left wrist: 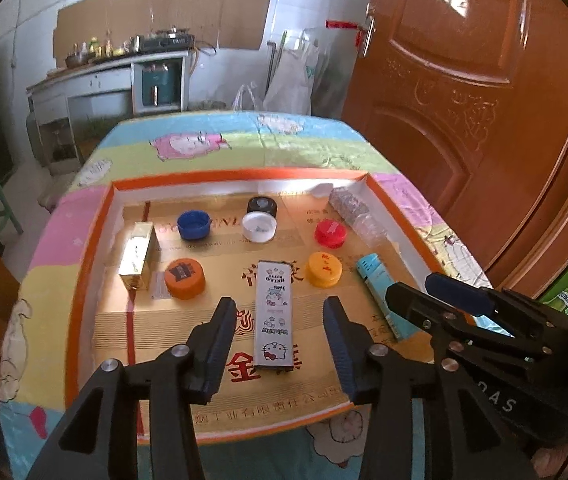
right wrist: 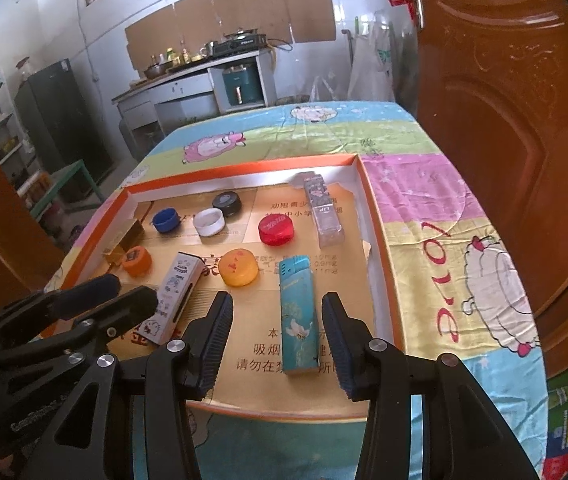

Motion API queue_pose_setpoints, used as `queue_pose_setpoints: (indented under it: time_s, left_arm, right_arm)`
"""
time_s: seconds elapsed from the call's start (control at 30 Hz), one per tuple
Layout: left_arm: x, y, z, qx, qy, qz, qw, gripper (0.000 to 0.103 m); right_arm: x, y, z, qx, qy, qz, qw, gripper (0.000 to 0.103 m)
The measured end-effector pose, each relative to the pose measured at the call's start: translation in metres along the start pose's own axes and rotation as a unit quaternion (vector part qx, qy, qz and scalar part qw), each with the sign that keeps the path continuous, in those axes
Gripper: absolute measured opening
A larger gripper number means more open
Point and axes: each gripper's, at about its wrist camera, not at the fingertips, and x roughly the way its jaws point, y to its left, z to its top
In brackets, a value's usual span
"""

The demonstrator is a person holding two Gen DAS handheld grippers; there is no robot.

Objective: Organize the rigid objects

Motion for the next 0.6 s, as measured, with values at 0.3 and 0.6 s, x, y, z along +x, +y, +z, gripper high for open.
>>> queue_pose_setpoints:
  time_s: [0.3, 0.6]
  left_arm:
    - [-0.054, -0.008, -0.01, -0.011, -0.075, 0.051, 0.9958, 0.045]
    - [-0.102, -0.007, -0.022, -0.046, -0.107, 0.076, 0.9902, 0.045]
  right_arm:
    - [-0.046, 0.012, -0.004, -0.01, -0.051, -0.036, 0.998, 0.048]
    - [-0.095, 0.036, -0.015, -0.034, -0.089, -0.045, 0.994, 0.048]
